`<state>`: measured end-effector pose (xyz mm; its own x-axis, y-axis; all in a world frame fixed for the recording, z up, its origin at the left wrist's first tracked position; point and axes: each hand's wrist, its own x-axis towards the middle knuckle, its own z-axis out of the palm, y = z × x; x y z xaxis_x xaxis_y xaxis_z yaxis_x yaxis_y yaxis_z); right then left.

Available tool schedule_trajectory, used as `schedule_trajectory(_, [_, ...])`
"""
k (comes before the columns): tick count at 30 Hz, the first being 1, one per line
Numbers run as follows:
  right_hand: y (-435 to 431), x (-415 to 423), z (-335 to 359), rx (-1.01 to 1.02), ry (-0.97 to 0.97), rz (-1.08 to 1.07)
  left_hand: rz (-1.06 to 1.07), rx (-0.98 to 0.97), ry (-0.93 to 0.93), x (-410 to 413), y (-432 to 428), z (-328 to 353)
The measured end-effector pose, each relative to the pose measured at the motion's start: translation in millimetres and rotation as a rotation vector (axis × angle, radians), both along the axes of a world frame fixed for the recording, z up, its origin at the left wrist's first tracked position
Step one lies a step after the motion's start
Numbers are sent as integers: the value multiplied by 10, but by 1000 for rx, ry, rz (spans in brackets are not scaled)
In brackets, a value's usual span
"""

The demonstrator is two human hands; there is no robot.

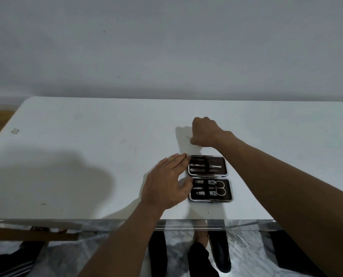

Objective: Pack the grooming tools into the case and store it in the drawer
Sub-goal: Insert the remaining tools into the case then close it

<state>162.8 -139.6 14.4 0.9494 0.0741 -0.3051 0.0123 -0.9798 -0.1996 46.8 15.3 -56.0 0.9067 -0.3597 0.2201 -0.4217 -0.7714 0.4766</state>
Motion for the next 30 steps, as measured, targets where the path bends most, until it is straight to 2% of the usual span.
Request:
schedule_trajectory(8, [-72,-105,-18,23,2,-44,0,6,1,9,9,-3])
schedule_trajectory(11, [-154,-167,17,138,-29,-134,3,9,2,13,8,-9])
schedule_trajectory(18, [-430,-505,238,453,-160,-199,-11,28,4,12,20,5])
schedule_trajectory(24, [-621,-858,237,354,-145,-168,-23,32,19,-4,18,32])
schedule_trajectory(30, [-729,-1104,116,154,-146,-144,-16,42,8,-5,24,14])
